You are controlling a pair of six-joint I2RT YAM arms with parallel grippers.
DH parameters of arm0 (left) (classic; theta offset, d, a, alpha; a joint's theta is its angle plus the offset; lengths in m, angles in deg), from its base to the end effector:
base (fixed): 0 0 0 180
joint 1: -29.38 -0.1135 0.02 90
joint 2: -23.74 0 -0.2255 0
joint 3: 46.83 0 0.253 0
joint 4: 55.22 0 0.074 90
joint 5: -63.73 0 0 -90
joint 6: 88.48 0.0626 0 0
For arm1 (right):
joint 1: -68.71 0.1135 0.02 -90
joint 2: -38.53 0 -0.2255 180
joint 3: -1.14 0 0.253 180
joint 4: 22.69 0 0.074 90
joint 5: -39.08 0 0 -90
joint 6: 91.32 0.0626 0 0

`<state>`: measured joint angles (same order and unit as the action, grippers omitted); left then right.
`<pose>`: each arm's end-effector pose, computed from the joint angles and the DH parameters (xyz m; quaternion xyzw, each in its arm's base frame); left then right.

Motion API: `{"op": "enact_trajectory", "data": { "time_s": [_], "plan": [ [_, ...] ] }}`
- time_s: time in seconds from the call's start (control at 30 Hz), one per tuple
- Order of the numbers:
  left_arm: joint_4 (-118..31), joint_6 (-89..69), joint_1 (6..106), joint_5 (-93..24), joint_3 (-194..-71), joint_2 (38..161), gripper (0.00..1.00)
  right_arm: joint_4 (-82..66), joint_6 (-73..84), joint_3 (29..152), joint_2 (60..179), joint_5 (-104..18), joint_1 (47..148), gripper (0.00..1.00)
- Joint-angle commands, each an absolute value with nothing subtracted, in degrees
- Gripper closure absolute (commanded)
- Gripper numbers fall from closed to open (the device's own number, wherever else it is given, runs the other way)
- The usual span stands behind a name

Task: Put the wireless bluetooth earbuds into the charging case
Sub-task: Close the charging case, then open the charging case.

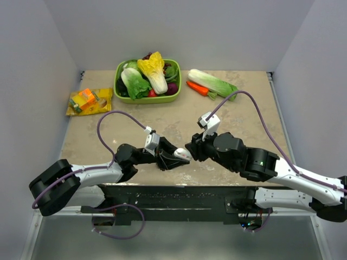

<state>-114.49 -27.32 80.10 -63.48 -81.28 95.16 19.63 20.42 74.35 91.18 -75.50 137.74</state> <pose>0.1384 -0.2290 0.2221 0.3603 0.4680 -0.6402 0.4912 0.1108 0.2164 0.3331 -0.2150 0.7889 0.2664 0.5104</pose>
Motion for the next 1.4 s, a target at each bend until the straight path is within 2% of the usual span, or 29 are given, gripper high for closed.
{"op": "enact_trajectory", "data": {
  "time_s": [0.0,0.23,0.4,0.5,0.8,1.37],
  "plan": [
    [-149.52,-24.76,80.18,-61.16,-81.82,95.11,1.00,17.92,19.87,73.58,89.78,-74.04,137.88,0.62],
    [-148.99,-24.49,80.18,-60.46,-81.64,94.93,1.00,18.01,20.56,73.40,88.81,-75.00,137.97,0.60],
    [-149.43,-24.14,80.09,-60.37,-80.41,94.49,1.00,18.19,23.20,73.31,84.25,-81.95,137.97,0.52],
    [-149.69,-23.53,80.09,-59.67,-79.27,93.79,1.00,15.56,21.98,72.87,81.08,-77.40,137.97,0.48],
    [-149.43,-23.09,80.09,-59.40,-78.83,92.74,1.00,13.00,18.72,70.85,81.86,-67.18,137.97,0.39],
    [-147.85,-22.82,80.18,-60.28,-79.36,91.42,1.00,15.20,18.28,70.85,85.47,-66.39,137.97,0.40]
  ]
}}
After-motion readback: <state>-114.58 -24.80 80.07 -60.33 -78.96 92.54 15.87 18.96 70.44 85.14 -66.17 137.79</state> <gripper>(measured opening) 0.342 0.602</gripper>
